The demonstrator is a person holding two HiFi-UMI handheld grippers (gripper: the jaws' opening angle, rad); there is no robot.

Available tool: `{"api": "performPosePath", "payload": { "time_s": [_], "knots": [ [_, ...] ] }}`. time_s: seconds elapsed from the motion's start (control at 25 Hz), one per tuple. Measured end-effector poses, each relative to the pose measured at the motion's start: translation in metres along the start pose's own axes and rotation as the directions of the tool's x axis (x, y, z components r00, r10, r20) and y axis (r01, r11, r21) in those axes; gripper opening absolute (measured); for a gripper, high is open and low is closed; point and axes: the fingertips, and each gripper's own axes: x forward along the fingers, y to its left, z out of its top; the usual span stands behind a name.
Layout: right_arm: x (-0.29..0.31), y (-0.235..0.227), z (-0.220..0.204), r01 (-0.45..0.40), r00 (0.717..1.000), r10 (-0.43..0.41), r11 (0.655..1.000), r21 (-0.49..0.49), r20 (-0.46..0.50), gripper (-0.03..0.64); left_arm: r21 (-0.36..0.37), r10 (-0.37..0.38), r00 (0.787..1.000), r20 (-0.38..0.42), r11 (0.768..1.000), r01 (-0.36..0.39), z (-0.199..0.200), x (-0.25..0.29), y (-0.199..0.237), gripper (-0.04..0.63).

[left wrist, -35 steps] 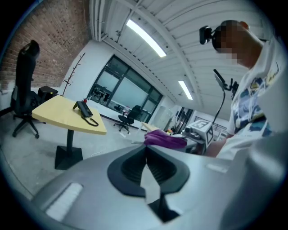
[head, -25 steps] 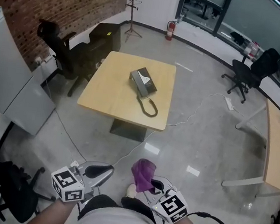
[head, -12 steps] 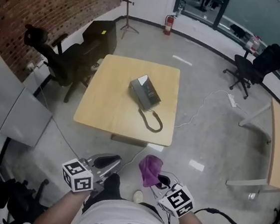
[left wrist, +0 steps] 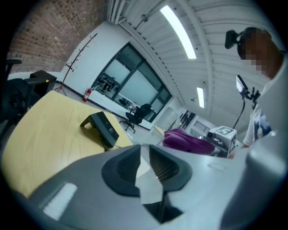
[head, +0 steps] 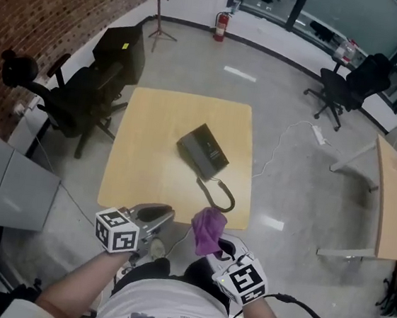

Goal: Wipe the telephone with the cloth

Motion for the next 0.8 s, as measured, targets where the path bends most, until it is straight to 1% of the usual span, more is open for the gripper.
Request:
{"api": "performPosePath", "payload": {
  "time_s": [0.2,0.32,0.44,0.56,0.64,0.72,0.8],
  "knots": [
    [0.007,-0.029,0.005,0.016,1.000,-0.015,1.000,0.010,-0.021,0.044,-0.099,0.044,0.999,0.018,0.994,-0.042,0.003,0.044,0.051,0.052],
    [0.008,-0.048,0.003,-0.003,0.999,0.003,1.000,0.013,-0.045,0.044,-0.184,0.074,0.997,0.035,0.981,-0.066,0.001,0.072,0.082,0.076],
    [0.004,-0.068,0.003,-0.035,0.997,0.035,0.999,0.007,-0.068,0.044,-0.296,0.128,0.989,0.079,0.950,-0.100,0.000,0.095,0.110,0.096],
    [-0.002,-0.085,0.001,-0.060,0.995,0.061,0.998,0.016,-0.084,0.044,-0.376,0.182,0.976,0.116,0.918,-0.126,0.003,0.115,0.136,0.115],
    [-0.006,-0.098,-0.006,-0.068,0.993,0.069,0.998,0.018,-0.098,0.044,-0.436,0.220,0.965,0.139,0.889,-0.140,0.005,0.126,0.154,0.137],
    [-0.008,-0.110,-0.010,-0.078,0.991,0.080,0.997,0.024,-0.108,0.044,-0.496,0.247,0.955,0.166,0.858,-0.136,0.009,0.136,0.168,0.159],
    [-0.009,-0.120,-0.013,-0.088,0.989,0.092,0.995,0.038,-0.116,0.044,-0.532,0.267,0.947,0.180,0.836,-0.135,0.013,0.143,0.178,0.183]
  ]
}}
